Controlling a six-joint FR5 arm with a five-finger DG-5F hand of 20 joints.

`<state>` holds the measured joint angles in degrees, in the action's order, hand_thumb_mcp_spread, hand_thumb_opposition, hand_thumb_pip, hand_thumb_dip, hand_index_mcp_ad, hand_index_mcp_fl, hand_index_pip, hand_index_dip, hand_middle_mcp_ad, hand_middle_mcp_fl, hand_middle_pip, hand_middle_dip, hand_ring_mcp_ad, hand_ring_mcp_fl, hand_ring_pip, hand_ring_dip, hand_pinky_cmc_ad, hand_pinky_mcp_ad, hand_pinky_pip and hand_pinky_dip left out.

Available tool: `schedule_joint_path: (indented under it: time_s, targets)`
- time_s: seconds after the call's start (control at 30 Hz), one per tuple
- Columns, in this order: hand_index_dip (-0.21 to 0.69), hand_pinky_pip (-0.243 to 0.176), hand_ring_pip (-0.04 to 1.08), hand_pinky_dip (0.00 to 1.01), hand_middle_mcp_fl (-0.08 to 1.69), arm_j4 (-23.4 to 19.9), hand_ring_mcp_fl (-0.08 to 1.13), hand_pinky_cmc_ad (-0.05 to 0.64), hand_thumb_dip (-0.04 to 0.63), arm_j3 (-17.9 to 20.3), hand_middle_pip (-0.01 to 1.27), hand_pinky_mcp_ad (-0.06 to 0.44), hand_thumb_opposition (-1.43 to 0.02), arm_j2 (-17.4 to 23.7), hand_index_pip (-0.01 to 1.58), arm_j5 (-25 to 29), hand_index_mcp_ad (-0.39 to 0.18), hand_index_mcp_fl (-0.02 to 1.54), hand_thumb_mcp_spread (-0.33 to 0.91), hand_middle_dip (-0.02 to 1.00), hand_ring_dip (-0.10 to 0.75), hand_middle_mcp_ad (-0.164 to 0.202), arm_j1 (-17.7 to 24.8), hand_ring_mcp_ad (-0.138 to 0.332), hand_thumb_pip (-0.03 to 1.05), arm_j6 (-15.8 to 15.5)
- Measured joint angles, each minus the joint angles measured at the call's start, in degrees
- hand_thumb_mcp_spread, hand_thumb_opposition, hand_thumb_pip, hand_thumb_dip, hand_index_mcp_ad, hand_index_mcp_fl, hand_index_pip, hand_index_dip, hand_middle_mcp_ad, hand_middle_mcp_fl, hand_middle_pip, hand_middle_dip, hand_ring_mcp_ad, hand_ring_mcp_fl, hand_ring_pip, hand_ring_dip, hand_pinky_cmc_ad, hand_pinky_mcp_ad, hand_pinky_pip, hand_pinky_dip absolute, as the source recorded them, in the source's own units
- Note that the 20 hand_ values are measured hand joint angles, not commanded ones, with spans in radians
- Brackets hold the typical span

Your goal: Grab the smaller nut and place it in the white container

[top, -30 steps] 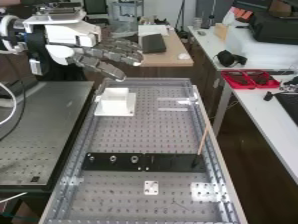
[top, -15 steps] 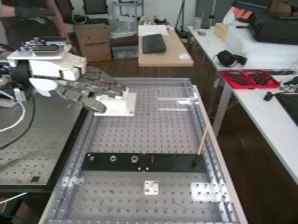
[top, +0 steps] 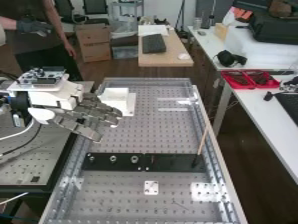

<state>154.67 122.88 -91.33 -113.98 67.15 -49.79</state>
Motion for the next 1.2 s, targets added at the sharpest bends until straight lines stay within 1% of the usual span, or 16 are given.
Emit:
schedule_joint_path:
  time_s: [0.2,0.33,0.4,0.43,0.47,0.53,0.57,0.6,0.67,0.73,0.77,0.8,0.93,1.07,1.13,1.2]
  targets:
    - [0.108,-0.073,0.08,0.24,0.06,-2.8,0.0,0.417,0.159,0.95,0.13,0.33,-0.8,-2.9,1.37,-1.37,-0.091,0.01,0.29,0.23,0.101,0.052,-1.26,0.168,0.8,-1.15]
    - [0.108,-0.073,0.08,0.23,0.06,-5.0,0.0,0.414,0.159,1.68,0.13,0.33,-0.8,-4.98,1.41,-2.32,-0.101,0.02,0.29,0.23,0.101,0.051,-2.11,0.168,0.8,-2.3]
    - [0.108,-0.073,0.08,0.24,0.06,-5.9,0.0,0.412,0.159,1.95,0.13,0.33,-0.82,-5.87,1.43,-2.66,-0.103,0.01,0.31,0.23,0.101,0.051,-2.5,0.168,0.8,-2.81]
    - [0.108,-0.063,0.08,0.24,0.06,-6.59,0.0,0.412,0.175,2.15,0.13,0.33,-0.82,-6.47,1.43,-2.86,-0.105,0.02,0.31,0.23,0.101,0.051,-2.78,0.168,0.8,-3.12]
    - [0.101,-0.058,0.08,0.23,0.06,-7.41,0.0,0.412,0.175,2.4,0.13,0.33,-0.82,-7.12,1.43,-3.01,-0.108,0.01,0.31,0.23,0.101,0.054,-3.09,0.168,0.8,-3.34]
    - [0.098,-0.058,0.08,0.22,0.06,-8.19,0.0,0.412,0.178,2.75,0.13,0.33,-0.82,-7.61,1.45,-3.09,-0.11,0.01,0.33,0.23,0.101,0.051,-3.41,0.168,0.81,-3.42]
    - [0.101,-0.061,0.08,0.22,0.06,-8.44,0.0,0.412,0.178,2.97,0.13,0.328,-0.83,-7.75,1.44,-3.09,-0.113,0.01,0.33,0.23,0.099,0.051,-3.57,0.176,0.81,-3.46]
    - [0.101,-0.054,0.08,0.22,0.05,-8.56,0.0,0.412,0.178,3.06,0.13,0.328,-0.84,-7.82,1.46,-3.09,-0.112,0.01,0.33,0.23,0.099,0.054,-3.64,0.178,0.81,-3.48]
    - [0.101,-0.04,0.08,0.21,0.05,-9.12,0.0,0.417,0.19,3.35,0.13,0.33,-0.84,-8.34,1.46,-3.07,-0.12,0.01,0.33,0.23,0.099,0.054,-3.72,0.166,0.81,-3.6]
    - [0.101,-0.044,0.08,0.19,0.06,-10.04,0.0,0.417,0.188,3.74,0.13,0.33,-0.84,-8.97,1.48,-3.04,-0.131,0.01,0.34,0.23,0.099,0.051,-3.78,0.161,0.81,-3.65]
    - [0.101,-0.042,0.08,0.19,0.06,-10.46,0.0,0.417,0.201,3.89,0.13,0.328,-0.83,-9.25,1.48,-3.01,-0.129,0.02,0.34,0.23,0.099,0.051,-3.8,0.161,0.81,-3.62]
    - [0.101,-0.04,0.08,0.19,0.05,-10.58,0.0,0.405,0.202,3.93,0.13,0.328,-0.83,-9.35,1.48,-3.0,-0.133,0.01,0.34,0.23,0.099,0.051,-3.81,0.161,0.81,-3.61]
    - [0.103,-0.026,0.08,0.2,0.06,-11.91,0.0,0.398,0.204,4.14,0.13,0.33,-0.84,-10.53,1.53,-2.88,-0.138,0.01,0.34,0.23,0.099,0.052,-3.79,0.164,0.81,-3.41]
    - [0.103,-0.026,0.08,0.19,0.06,-13.44,0.0,0.398,0.206,4.14,0.13,0.328,-0.85,-11.93,1.54,-2.82,-0.145,0.01,0.36,0.23,0.099,0.051,-3.65,0.162,0.81,-3.66]
    - [0.098,-0.026,0.08,0.18,0.06,-14.13,0.0,0.401,0.206,4.12,0.13,0.328,-0.84,-12.54,1.55,-2.83,-0.143,0.01,0.37,0.23,0.099,0.051,-3.62,0.154,0.81,-3.82]
    - [0.11,-0.026,0.08,0.18,0.06,-14.77,0.0,0.401,0.206,4.08,0.13,0.328,-0.84,-13.15,1.56,-2.89,-0.145,0.01,0.37,0.23,0.099,0.051,-3.63,0.154,0.81,-3.88]
